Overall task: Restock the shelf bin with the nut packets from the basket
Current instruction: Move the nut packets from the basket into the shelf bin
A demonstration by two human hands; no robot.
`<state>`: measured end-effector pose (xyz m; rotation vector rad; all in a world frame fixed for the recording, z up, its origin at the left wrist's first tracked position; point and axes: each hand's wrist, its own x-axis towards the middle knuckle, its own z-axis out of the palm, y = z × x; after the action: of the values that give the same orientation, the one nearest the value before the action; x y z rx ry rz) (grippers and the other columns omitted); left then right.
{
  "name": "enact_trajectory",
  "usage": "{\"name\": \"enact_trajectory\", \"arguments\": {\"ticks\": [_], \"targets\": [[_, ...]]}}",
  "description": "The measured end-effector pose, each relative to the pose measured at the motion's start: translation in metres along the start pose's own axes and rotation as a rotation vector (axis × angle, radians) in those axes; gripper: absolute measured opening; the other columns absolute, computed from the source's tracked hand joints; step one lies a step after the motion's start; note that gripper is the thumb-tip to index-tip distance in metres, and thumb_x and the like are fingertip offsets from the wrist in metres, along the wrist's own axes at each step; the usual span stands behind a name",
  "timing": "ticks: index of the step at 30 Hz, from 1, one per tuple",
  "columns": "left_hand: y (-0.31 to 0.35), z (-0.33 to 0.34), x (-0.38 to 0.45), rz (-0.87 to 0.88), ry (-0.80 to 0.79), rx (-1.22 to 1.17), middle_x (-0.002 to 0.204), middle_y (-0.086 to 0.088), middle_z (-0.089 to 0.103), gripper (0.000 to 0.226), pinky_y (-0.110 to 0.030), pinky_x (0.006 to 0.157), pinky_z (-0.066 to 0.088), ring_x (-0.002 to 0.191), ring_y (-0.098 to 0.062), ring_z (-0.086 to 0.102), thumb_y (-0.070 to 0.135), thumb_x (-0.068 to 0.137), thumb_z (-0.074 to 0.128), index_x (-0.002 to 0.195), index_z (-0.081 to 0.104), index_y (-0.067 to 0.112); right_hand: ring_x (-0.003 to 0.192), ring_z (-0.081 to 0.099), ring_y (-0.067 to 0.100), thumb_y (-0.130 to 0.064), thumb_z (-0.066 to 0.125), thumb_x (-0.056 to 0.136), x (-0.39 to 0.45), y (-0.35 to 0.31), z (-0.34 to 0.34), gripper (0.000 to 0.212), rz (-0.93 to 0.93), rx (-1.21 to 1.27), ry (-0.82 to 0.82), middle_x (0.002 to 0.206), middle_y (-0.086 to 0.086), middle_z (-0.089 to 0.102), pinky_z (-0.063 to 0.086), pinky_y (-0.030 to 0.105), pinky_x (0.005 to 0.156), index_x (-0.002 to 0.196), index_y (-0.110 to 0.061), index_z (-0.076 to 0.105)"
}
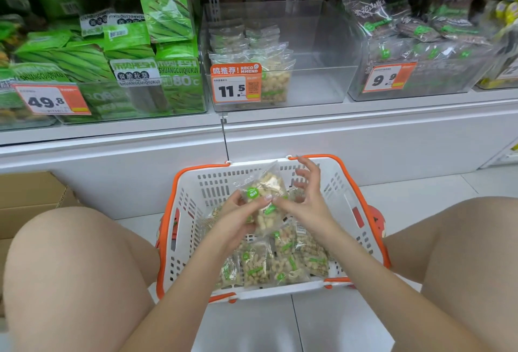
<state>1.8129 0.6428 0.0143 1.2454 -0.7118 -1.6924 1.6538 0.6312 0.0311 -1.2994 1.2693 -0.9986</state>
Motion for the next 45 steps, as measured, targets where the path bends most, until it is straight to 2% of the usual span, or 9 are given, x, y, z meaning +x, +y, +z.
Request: {"name": "enact_trajectory", "arguments": {"ticks": [7,10,13,17,24,29,35,42,45], "targets": [[0.008,-0.001,0.004,-0.006,-0.074,-0.047,0.104,-0.008,0.069,0.053,-0.035,0.066,0.057,0.08,-0.021,0.066,0.022,0.067,0.072,0.116,0.054,0.015,0.144,0.008,0.002,-0.023,0.078,0.075,0.017,-0.015,-0.022,0.059,-0.186,-0.375,-0.353,0.152,-0.015,0.014,0.025,0.034,0.109,0.116,-0.054,0.049],[0.01,0.004,0.005,-0.014,-0.113,0.025,0.107,-0.005,0.068,0.061,-0.033,0.065,0.056,0.078,-0.018,0.064,0.031,0.068,0.073,0.123,0.052,0.017,0.135,0.029,0.002,-0.032,0.081,0.073,0.019,-0.017,-0.024,0.064,-0.168,-0.369,-0.395,0.144,-0.012,0.03,0.039,0.036,0.108,0.123,-0.051,0.044],[0.01,0.007,0.007,-0.032,-0.084,0.099,0.122,-0.005,0.064,0.085,-0.041,0.081,0.056,0.103,-0.022,0.065,0.038,0.058,0.085,0.132,0.047,0.019,0.113,0.056,0.012,-0.03,0.086,0.069,0.019,-0.018,-0.025,0.073,-0.095,-0.315,-0.42,0.134,-0.01,0.045,0.052,0.039,0.093,0.124,-0.049,0.041],[0.019,0.01,0.008,-0.002,-0.059,0.151,0.117,-0.003,0.067,0.102,-0.051,0.089,0.053,0.106,-0.025,0.066,0.04,0.042,0.093,0.131,0.047,0.02,0.1,0.062,0.003,-0.018,0.088,0.066,0.019,-0.017,-0.022,0.084,-0.092,-0.256,-0.434,0.126,-0.014,0.047,0.053,0.021,0.081,0.127,-0.041,0.036],[0.045,0.028,0.011,0.15,0.009,0.297,0.109,0.001,0.067,0.07,-0.03,0.082,0.055,0.097,-0.014,0.067,0.023,0.068,0.083,0.127,0.045,0.021,0.093,0.063,0.005,-0.003,0.083,0.069,0.031,-0.037,-0.025,0.077,-0.16,-0.182,-0.364,0.126,0.001,0.047,0.055,0.025,0.075,0.12,-0.041,0.038],[0.113,0.043,0.021,0.358,-0.081,0.537,0.122,0.002,0.059,0.071,-0.023,0.085,0.05,0.104,-0.009,0.06,0.035,0.07,0.078,0.129,0.041,0.02,0.095,0.063,0.016,0.006,0.079,0.069,0.066,-0.091,-0.049,0.076,-0.241,-0.161,-0.32,0.117,0.002,0.056,0.058,0.041,0.078,0.112,-0.044,0.04],[0.213,0.016,0.047,0.996,0.213,1.337,0.135,0.004,0.05,0.078,-0.024,0.103,0.031,0.125,-0.012,0.044,0.036,0.072,0.079,0.138,0.04,0.019,0.077,0.067,0.009,0.01,0.074,0.072,0.141,-0.173,-0.101,0.073,-0.328,-0.054,-0.102,0.106,-0.001,0.061,0.054,0.025,0.057,0.114,-0.037,0.038],[0.231,-0.009,0.116,1.016,0.147,1.762,0.149,-0.005,0.039,0.08,-0.035,0.116,0.01,0.142,-0.022,0.028,0.038,0.075,0.076,0.142,0.039,0.016,0.084,0.059,0.008,0.007,0.076,0.071,0.246,-0.2,-0.12,0.07,-0.41,-0.316,0.061,0.114,0.007,0.054,0.057,0.026,0.071,0.116,-0.027,0.035],[0.231,-0.01,0.132,1.065,0.201,1.805,0.14,-0.003,0.052,0.069,-0.037,0.114,0.019,0.136,-0.022,0.04,0.043,0.075,0.073,0.135,0.048,0.018,0.084,0.054,0.002,0.0,0.078,0.073,0.28,-0.185,-0.118,0.066,-0.415,-0.41,0.117,0.105,-0.003,0.054,0.046,0.005,0.073,0.119,-0.023,0.038]]}}
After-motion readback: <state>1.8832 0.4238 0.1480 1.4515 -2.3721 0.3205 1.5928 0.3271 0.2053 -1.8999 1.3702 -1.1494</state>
